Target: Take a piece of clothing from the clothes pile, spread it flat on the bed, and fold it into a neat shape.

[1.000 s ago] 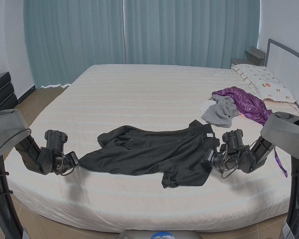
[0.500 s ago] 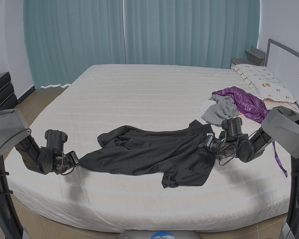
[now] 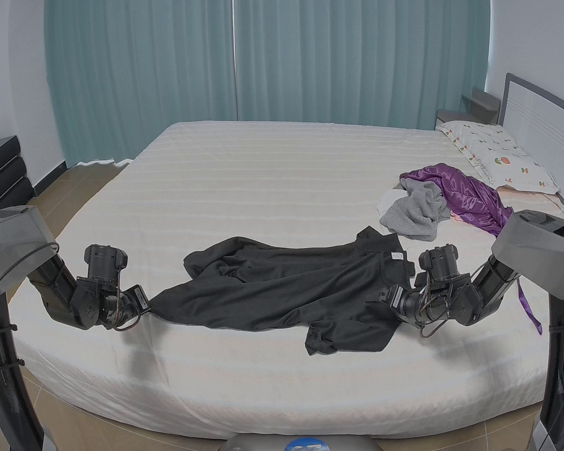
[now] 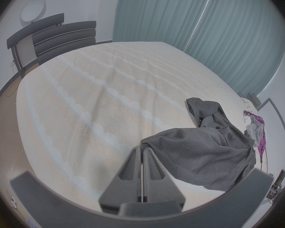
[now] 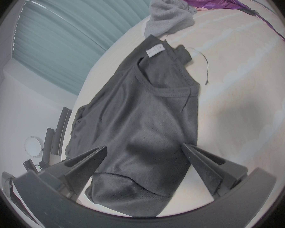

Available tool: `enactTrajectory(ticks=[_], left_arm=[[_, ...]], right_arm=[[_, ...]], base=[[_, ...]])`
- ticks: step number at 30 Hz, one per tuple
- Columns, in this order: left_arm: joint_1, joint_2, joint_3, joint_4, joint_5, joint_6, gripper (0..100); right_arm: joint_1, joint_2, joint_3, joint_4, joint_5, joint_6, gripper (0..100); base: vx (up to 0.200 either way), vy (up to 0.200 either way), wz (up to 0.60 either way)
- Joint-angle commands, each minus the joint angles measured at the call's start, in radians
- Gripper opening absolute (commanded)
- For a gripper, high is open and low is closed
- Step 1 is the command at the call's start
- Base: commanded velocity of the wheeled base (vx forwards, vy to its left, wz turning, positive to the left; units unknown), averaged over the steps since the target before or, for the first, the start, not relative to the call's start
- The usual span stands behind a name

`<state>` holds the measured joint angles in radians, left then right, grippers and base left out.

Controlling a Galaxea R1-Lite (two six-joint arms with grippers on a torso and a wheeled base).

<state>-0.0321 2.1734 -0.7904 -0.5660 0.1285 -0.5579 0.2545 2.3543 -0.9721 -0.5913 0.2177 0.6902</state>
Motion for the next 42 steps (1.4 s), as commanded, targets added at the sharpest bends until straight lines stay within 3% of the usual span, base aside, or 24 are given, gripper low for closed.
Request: enactTrajectory(ticks=[1, 12, 21, 33, 34, 42], left_arm=[[0.000, 0.000, 0.000, -0.002, 0.000, 0.000, 0], [0.000, 0.002, -0.003, 0.000, 0.000, 0.000, 0], [0.000, -0.006, 0.003, 0.000, 0.000, 0.000, 0], [0.000, -0.006, 0.002, 0.000, 0.000, 0.000, 0], [0.000, -0.006, 0.002, 0.000, 0.000, 0.000, 0], [0.000, -0.006, 0.000, 0.000, 0.000, 0.000, 0]], right_arm=[[0.009, 0.028, 0.013, 0.004, -0.001, -0.003, 100], [0.011, -0.016, 0.003, 0.042, -0.008, -0.005, 100], [-0.003, -0.055, 0.108, 0.030, 0.000, -0.009, 100], [0.020, 0.026, -0.013, 0.038, -0.011, 0.008, 100], [0.020, 0.034, -0.028, 0.031, -0.012, 0.011, 0], [0.009, 0.003, -0.108, 0.044, -0.014, 0.017, 0]], base=[[0.000, 0.000, 0.00], [0.000, 0.000, 0.00], [0.000, 0.000, 0.00], [0.000, 0.000, 0.00], [0.000, 0.000, 0.00], [0.000, 0.000, 0.00]])
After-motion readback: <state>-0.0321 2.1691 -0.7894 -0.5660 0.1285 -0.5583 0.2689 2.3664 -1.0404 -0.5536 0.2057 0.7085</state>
